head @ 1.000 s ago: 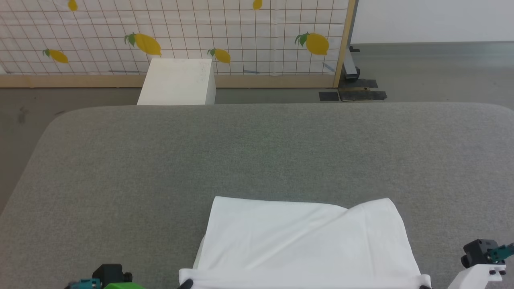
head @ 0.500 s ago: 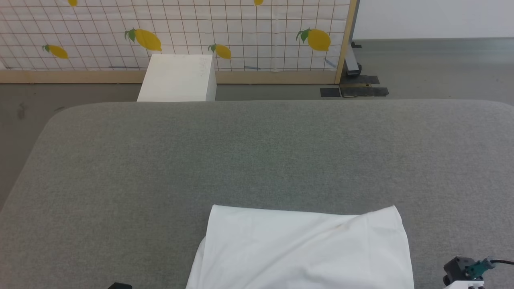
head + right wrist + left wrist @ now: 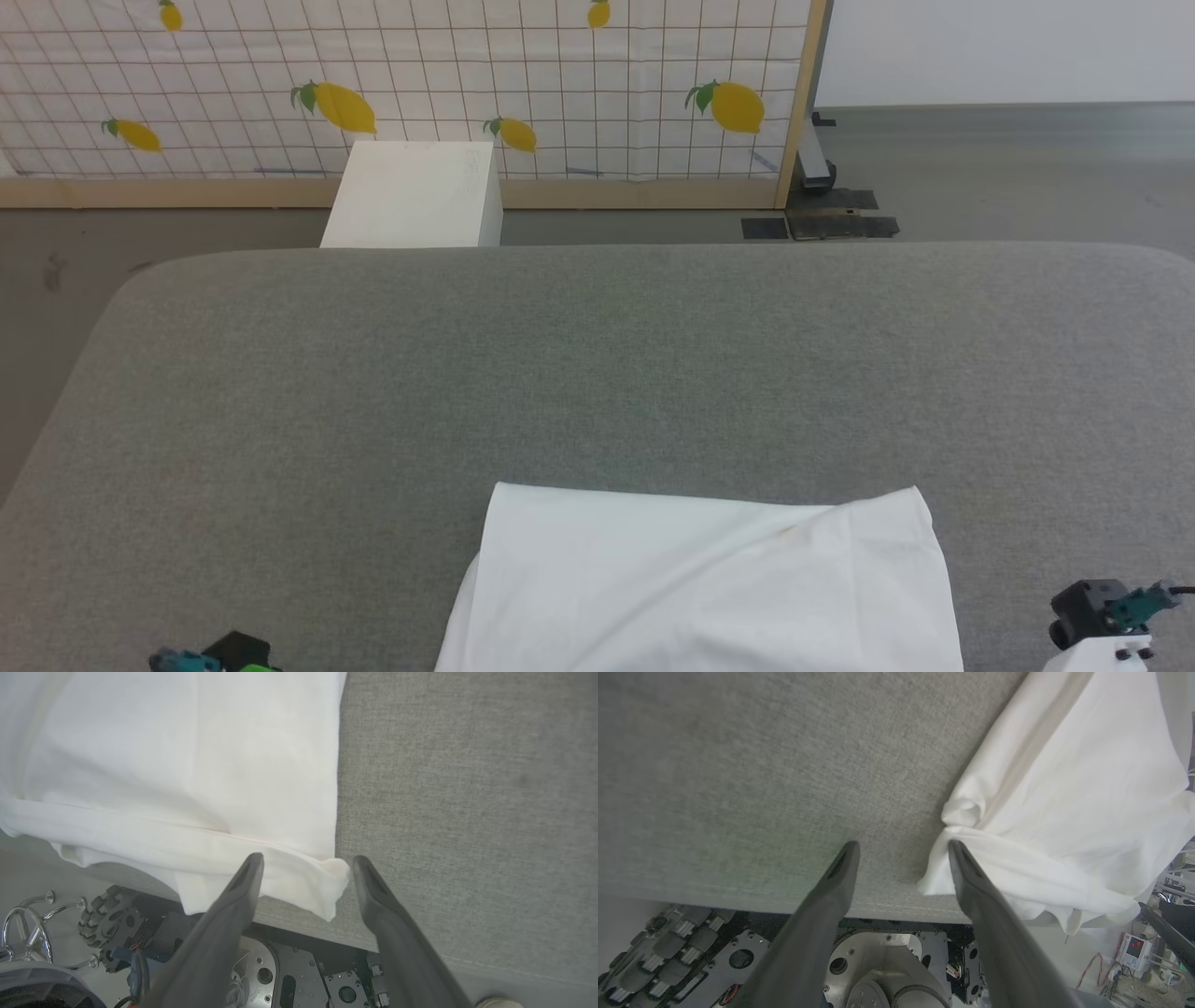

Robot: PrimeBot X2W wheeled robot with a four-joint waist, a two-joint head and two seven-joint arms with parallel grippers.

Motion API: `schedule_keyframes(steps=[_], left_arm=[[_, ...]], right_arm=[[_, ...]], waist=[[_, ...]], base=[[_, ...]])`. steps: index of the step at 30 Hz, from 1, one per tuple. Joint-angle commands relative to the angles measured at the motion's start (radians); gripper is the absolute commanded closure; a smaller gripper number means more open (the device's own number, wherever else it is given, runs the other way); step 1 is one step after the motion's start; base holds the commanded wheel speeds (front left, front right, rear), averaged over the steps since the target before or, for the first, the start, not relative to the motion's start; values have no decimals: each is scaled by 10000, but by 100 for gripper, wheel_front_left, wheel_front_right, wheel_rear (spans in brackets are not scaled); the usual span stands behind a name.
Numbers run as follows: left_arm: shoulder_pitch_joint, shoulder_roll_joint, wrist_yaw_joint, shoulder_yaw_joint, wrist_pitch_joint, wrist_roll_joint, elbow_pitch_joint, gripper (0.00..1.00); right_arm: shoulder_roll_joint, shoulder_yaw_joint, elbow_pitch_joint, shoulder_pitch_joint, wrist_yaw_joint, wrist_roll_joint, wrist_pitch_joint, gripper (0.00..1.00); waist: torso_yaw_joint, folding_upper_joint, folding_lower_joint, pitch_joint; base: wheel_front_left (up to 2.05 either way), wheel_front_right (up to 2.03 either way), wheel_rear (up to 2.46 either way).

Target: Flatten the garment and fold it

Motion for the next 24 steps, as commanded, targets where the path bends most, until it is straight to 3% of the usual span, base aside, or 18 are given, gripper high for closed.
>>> schedule_keyframes(steps=[1,6,12,18,24], left_arm=[[-115,172,148,98,69,123,-241,0],[-333,358,378,492,-233,280,-1284,0],[-1109,191,-724,1087,-2589,837,-1981,0],[-1856,180,-1846,956,-5525,2508,-1767,0],[-2363,-188,-2225,751,-8405,3981,-1404,0]], right_arm=[[-104,-166,-289,244,-15,204,172,0],[-132,-1097,-1255,171,-15,673,442,0],[-267,-1377,-1165,-558,-15,542,471,0],[-727,-506,-503,-1428,-15,682,7,0],[-1409,610,498,-2021,-15,1099,-742,0]], waist=[[28,89,1,-72],[19,89,1,-189],[-13,89,1,-126],[94,89,1,364],[285,89,1,964]], base=[[0,0,0],[0,0,0],[0,0,0],[0,0,0],[0,0,0]])
